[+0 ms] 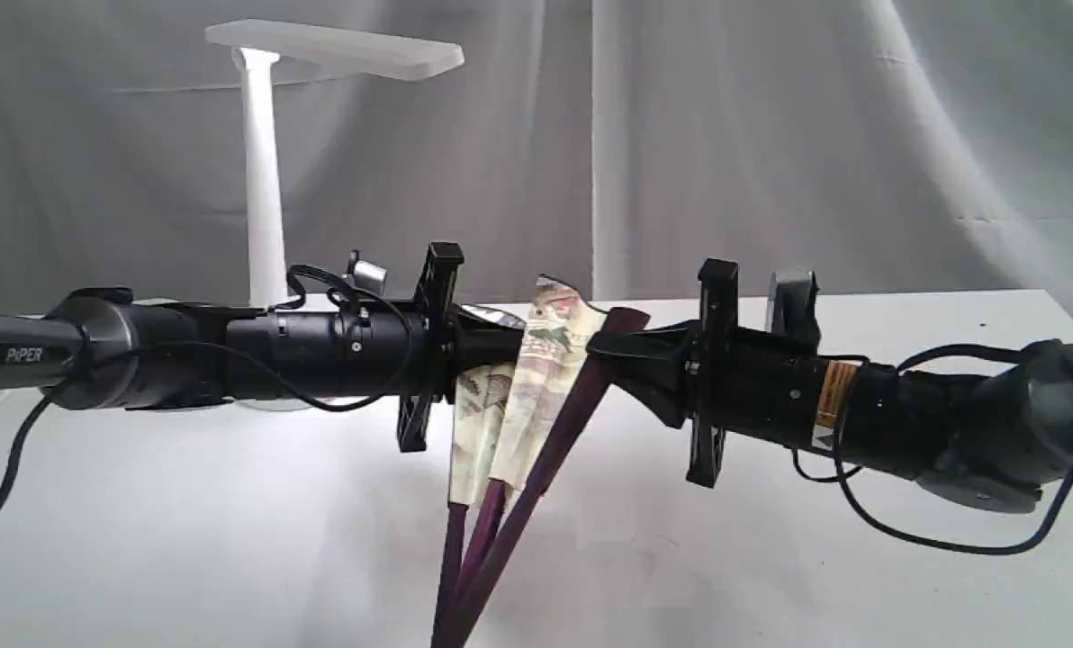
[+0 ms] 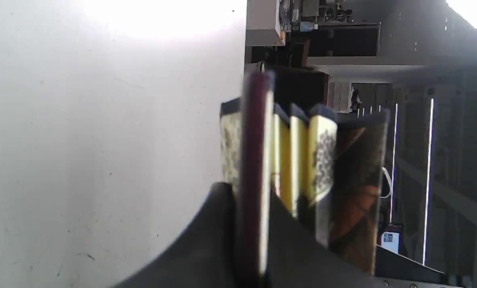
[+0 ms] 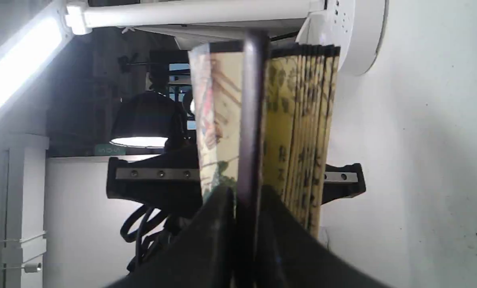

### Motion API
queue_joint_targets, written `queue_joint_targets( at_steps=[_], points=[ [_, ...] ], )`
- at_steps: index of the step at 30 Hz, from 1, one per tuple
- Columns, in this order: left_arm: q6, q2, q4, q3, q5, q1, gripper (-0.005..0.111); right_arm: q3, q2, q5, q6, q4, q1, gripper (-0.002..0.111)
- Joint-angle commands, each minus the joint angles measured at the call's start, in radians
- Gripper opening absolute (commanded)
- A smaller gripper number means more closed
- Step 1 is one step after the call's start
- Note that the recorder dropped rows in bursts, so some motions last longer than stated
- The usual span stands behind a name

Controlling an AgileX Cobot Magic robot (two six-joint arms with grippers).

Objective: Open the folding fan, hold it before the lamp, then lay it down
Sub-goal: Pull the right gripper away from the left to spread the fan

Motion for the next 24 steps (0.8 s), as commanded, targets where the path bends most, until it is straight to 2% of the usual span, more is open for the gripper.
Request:
queue_joint_targets(
  at_steps=[1,5,11,24],
  points=[
    [-0.016,-0.011,-0.012,-0.002,0.01,-0.002,0.0,-0.005,-0.015,-0.009,-0.018,0.007,-0.005,0.0],
    [-0.016,-0.011,-0.012,-0.002,0.027,0.018,0.0,-0.005,-0.015,-0.009,-0.02,0.007,-0.028,0.0],
    [-0.008,-0.011,-0.012,-0.002,0.121,0.06,0.0,-0.005,-0.015,-0.009,-0.031,-0.019,-0.07,0.0],
    [-0.008,-0.011,-0.012,-0.002,0.156,0.078,0.0,-0.005,-0.015,-0.009,-0.034,-0.04,-0.132,0.0]
  ],
)
